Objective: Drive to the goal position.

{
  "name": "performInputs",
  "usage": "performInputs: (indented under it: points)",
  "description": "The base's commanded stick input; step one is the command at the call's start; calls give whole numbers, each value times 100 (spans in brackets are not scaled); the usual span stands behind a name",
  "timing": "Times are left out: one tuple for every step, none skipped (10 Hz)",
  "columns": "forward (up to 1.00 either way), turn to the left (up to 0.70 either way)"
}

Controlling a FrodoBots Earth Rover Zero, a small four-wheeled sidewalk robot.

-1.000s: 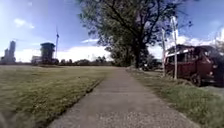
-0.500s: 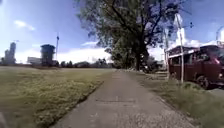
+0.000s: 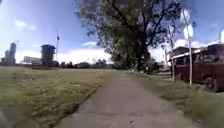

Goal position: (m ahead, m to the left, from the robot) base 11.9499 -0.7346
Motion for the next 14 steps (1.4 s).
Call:
performInputs:
  points:
    - [100,-17]
    - [100,-12]
    - [100,0]
    - [100,0]
    - [100,0]
    - [100,0]
    - [100,0]
    - [100,0]
    - [100,0]
    - [100,0]
    - [100,0]
    - [100,0]
    - [100,0]
    - [100,0]
